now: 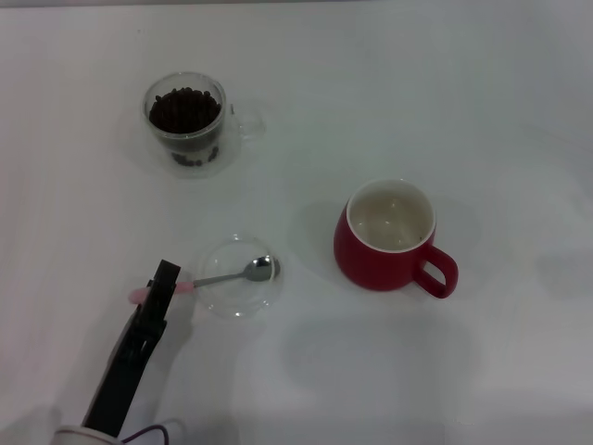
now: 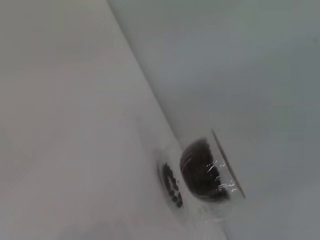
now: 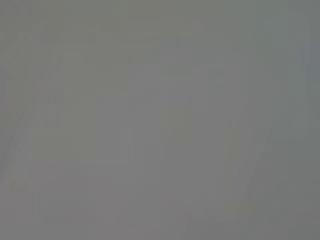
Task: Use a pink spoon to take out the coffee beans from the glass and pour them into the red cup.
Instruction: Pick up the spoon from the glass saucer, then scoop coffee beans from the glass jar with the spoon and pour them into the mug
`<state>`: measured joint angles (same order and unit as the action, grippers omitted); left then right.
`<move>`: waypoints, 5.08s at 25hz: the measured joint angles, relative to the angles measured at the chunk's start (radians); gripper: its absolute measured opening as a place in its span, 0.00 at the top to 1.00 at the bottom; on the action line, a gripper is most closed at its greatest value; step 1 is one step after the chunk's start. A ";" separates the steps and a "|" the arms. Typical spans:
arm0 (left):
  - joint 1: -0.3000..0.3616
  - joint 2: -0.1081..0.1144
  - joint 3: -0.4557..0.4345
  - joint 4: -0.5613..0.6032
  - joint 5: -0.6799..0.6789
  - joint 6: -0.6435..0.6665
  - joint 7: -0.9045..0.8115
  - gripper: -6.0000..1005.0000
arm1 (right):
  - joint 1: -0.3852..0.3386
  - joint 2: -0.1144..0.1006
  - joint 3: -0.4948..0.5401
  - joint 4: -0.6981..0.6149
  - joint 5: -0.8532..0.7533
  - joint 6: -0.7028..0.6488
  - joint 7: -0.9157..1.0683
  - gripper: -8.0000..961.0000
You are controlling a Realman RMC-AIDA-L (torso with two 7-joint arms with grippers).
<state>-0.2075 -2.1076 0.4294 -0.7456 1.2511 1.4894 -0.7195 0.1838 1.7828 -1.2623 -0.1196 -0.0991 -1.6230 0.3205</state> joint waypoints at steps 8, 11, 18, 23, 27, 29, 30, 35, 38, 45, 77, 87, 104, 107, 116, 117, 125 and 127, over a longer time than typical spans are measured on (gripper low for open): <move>-0.002 0.000 -0.001 0.014 0.000 -0.028 -0.026 0.52 | -0.002 0.004 0.003 0.000 0.001 -0.004 -0.009 0.09; -0.002 0.000 -0.001 0.016 0.000 -0.030 -0.029 0.52 | -0.001 0.007 0.003 0.000 0.001 -0.005 -0.022 0.09; 0.003 0.000 -0.002 0.017 0.000 -0.030 -0.029 0.64 | -0.002 0.008 0.003 0.000 0.001 -0.004 -0.024 0.09; 0.006 0.000 -0.001 0.018 -0.001 -0.029 -0.026 0.80 | -0.005 0.011 0.003 0.000 0.001 -0.006 -0.025 0.09; 0.008 0.000 0.002 0.019 -0.001 -0.026 -0.023 0.83 | -0.009 0.013 0.003 0.000 0.001 -0.013 -0.025 0.09; 0.008 0.000 0.004 0.020 -0.001 -0.024 -0.008 0.84 | -0.011 0.014 0.003 0.000 0.001 -0.014 -0.025 0.09; 0.007 0.000 0.005 0.021 0.002 -0.022 0.006 0.84 | -0.011 0.015 0.003 0.000 0.001 -0.015 -0.025 0.09; 0.006 0.006 0.016 0.023 0.027 0.014 0.042 0.86 | -0.013 0.019 0.004 0.000 0.001 -0.018 -0.026 0.09; 0.006 0.011 0.043 0.024 0.028 0.062 0.060 0.87 | -0.014 0.022 0.004 0.000 0.001 -0.021 -0.026 0.09; 0.027 0.025 0.115 0.103 0.009 0.173 0.019 0.86 | -0.012 0.047 0.005 0.000 0.000 -0.042 -0.026 0.09; -0.212 0.280 0.285 1.262 0.328 0.042 -1.061 0.86 | -0.013 0.234 -0.242 -0.012 -0.086 -0.236 -0.028 0.09; -0.340 0.267 0.291 1.293 0.482 -0.088 -1.126 0.87 | -0.013 0.234 -0.259 -0.012 -0.087 -0.240 -0.006 0.09; -0.472 0.139 0.291 1.275 0.626 -0.341 -1.126 0.87 | 0.000 0.234 -0.269 -0.025 -0.080 -0.227 0.031 0.09; -0.469 0.125 0.291 1.271 0.624 -0.347 -1.128 0.87 | 0.003 0.233 -0.265 -0.025 -0.078 -0.226 0.035 0.09; -0.440 0.099 0.283 1.222 0.591 -0.349 -1.140 0.87 | 0.028 0.229 -0.262 -0.025 -0.076 -0.202 0.035 0.09; -0.435 0.099 0.282 1.221 0.586 -0.350 -1.144 0.87 | 0.030 0.229 -0.262 -0.024 -0.076 -0.201 0.035 0.09; -0.362 0.085 0.282 1.205 0.465 -0.345 -1.170 0.87 | 0.037 0.225 -0.261 -0.022 -0.076 -0.198 0.035 0.09; -0.346 0.084 0.282 1.195 0.432 -0.343 -1.179 0.87 | 0.037 0.224 -0.261 -0.022 -0.076 -0.197 0.035 0.09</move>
<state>-0.5530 -2.0238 0.7117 0.4498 1.6830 1.1468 -1.8982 0.2209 2.0073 -1.5229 -0.1416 -0.1748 -1.8203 0.3559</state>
